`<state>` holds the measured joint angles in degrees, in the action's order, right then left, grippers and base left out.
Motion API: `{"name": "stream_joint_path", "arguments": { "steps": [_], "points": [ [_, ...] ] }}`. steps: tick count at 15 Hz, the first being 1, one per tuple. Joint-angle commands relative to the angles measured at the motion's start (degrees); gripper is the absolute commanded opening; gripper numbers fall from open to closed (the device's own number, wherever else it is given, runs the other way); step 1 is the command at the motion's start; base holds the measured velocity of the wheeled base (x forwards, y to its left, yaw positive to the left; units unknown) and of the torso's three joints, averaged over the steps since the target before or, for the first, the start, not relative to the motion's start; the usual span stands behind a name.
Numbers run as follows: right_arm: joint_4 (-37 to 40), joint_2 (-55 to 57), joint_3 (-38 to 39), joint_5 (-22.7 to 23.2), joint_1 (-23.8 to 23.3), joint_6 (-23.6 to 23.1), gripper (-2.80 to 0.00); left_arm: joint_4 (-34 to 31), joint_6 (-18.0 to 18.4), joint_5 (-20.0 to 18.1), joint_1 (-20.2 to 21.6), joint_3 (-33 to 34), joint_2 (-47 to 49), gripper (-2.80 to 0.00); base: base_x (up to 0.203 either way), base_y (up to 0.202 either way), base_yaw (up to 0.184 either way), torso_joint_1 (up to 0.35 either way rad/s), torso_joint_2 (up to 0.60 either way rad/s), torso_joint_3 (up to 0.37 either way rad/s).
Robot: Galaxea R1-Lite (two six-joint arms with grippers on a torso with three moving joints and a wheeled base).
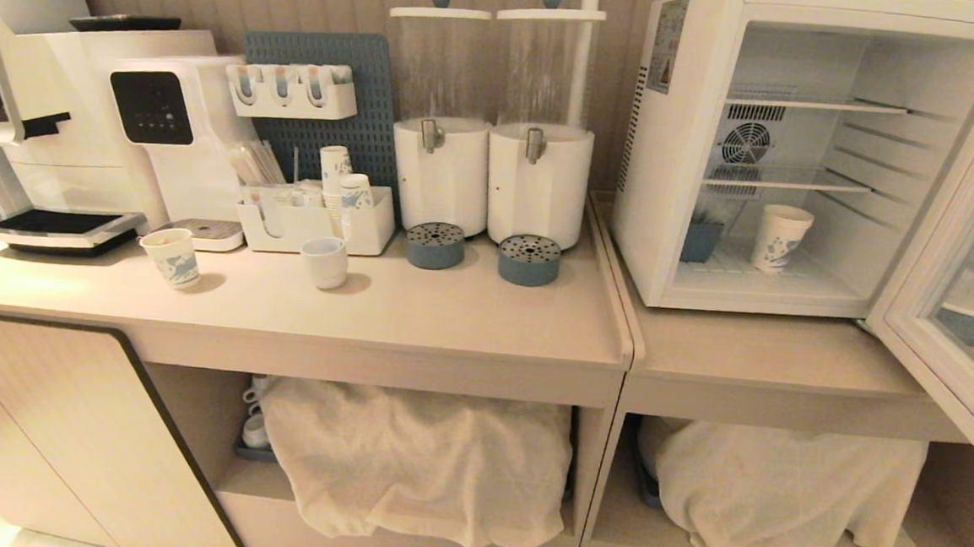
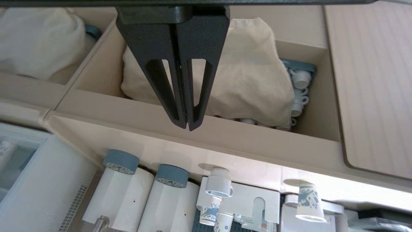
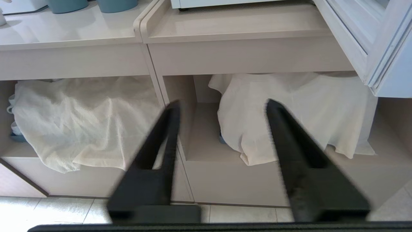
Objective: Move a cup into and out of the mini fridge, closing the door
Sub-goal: Take the paper cup out of the freezer
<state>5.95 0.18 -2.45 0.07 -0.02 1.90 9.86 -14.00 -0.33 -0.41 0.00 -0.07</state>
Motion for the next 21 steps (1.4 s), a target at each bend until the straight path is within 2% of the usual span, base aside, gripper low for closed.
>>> {"name": "stream_joint_path", "arguments": {
  "steps": [1, 3, 9, 19, 21],
  "points": [
    [0.03, -0.01, -0.01, 0.01, 0.02, 0.03, 0.0, 0.07, -0.96, -0.02, -0.02, 2.29, -0.19, -2.8, 0.0, 0.0, 0.0, 0.0, 0.0, 0.0],
    [0.03, -0.01, -0.01, 0.01, 0.02, 0.03, 0.0, 0.07, -1.83, -0.02, -0.02, 2.29, -0.19, -2.8, 0.0, 0.0, 0.0, 0.0, 0.0, 0.0],
    [0.03, -0.01, -0.01, 0.01, 0.02, 0.1, 0.0, -0.28, -0.45, -0.2, -0.02, 2.29, -0.1, -2.8, 0.0, 0.0, 0.0, 0.0, 0.0, 0.0],
    [-0.19, -0.13, -0.17, -0.02, 0.02, 0.12, 0.0, 0.95, -0.1, -0.37, -0.02, 2.29, -0.19, -2.8, 0.168, 0.0, 0.0, 0.002, 0.0, 0.004],
    [0.42, -0.08, -4.2, 0.15, 0.01, 0.67, 0.0, 0.95, 0.02, -0.29, -0.02, 2.29, -0.19, -2.8, 0.0, 0.0, 0.0, 0.0, 0.0, 0.0]
  ]
}}
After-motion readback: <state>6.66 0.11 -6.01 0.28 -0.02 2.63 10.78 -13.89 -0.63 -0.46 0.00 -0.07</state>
